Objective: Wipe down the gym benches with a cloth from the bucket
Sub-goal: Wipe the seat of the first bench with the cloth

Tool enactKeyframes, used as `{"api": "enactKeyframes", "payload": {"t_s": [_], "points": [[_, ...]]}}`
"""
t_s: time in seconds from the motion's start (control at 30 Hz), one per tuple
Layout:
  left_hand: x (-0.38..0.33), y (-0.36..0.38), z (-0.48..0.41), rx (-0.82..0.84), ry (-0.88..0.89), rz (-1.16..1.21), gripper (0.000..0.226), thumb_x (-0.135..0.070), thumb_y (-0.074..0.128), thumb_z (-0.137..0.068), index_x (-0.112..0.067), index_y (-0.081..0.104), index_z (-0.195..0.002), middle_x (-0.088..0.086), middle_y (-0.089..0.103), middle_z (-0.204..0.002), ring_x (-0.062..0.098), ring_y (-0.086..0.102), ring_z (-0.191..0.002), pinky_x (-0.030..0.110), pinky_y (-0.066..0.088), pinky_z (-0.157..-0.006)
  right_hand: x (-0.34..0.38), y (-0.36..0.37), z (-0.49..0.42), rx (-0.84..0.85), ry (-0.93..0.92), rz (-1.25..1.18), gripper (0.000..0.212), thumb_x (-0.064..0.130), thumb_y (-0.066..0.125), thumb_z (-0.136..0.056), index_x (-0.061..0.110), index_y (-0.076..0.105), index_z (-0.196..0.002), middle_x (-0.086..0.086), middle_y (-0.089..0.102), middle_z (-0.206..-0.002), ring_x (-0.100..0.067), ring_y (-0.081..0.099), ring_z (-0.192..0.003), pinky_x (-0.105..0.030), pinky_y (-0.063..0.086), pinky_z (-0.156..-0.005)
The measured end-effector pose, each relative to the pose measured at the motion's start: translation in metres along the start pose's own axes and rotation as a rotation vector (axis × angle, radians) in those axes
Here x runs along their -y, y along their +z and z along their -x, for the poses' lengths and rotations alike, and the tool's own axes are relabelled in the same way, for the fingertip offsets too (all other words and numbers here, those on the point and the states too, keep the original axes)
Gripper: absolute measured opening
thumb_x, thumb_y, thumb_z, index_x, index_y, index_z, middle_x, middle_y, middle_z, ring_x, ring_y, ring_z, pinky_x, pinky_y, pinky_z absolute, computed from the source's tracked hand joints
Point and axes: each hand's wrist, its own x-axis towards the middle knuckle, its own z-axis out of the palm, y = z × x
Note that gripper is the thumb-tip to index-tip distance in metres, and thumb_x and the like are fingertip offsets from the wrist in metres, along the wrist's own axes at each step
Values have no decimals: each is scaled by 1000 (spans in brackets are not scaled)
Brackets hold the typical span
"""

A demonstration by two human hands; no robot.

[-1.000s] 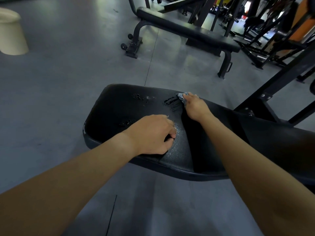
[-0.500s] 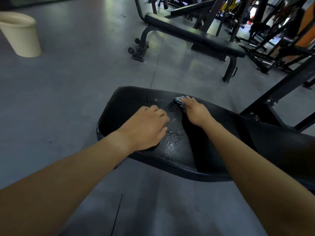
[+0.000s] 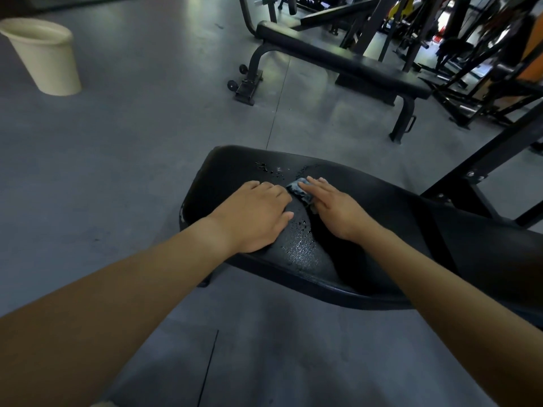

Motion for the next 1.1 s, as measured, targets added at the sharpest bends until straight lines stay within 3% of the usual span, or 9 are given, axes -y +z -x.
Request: {"api": "enactKeyframes", "payload": {"t_s": [0.23,0.37,0.5,0.63,0.77,0.93,1.1], "points": [[-4,5,-8,26,9,20,48,-44,32,-109,-16,52,-143,0,53,-149,18,46,-139,40,28,-122,-31,-14,-36,-40,272,39,55,10,34,-105,21,31,-158,-8,21,-167,-30,16,-155,-36,16,-122],[-6,7,-17,40,5,19,49,-44,32,-110,-17,51,-145,1,50,-153,17,43,-143,40,24,-124,-23,-9,-34,-25,222,13,53,11,33,-106,20,32,-158,-7,20,-167,-31,13,-155,-40,13,-126],[-12,10,-27,42,-4,31,50,-44,31,-110,-17,50,-147,0,49,-155,16,42,-144,40,20,-126,-41,-12,-12,-10,117,-8,51,13,33,-107,25,35,-157,0,22,-167,-21,13,-156,-33,11,-126],[-13,17,-34,71,-11,33,49,-44,28,-110,-18,53,-143,-2,55,-148,16,49,-137,41,19,-126,-69,-24,-13,-19,206,55,53,14,34,-106,27,33,-158,0,23,-167,-21,16,-155,-34,14,-126],[-13,20,-39,56,-37,44,46,-43,28,-110,-20,58,-136,-3,64,-133,16,56,-126,42,22,-125,-67,-24,-28,-99,348,35,54,10,37,-104,16,34,-157,-8,26,-166,-29,19,-153,-33,13,-122],[-13,21,-47,22,-35,7,43,-42,30,-109,-23,63,-130,-6,68,-123,15,60,-118,43,25,-123,-30,-7,-37,-103,165,29,54,5,37,-102,13,37,-155,-11,28,-164,-26,20,-154,-30,7,-124],[-12,20,-48,33,-40,7,42,-42,30,-108,-26,64,-127,-9,69,-121,13,60,-117,44,22,-124,-43,-5,-35,-69,76,20,53,11,38,-104,21,38,-156,-4,27,-165,-24,19,-154,-36,14,-126]]}}
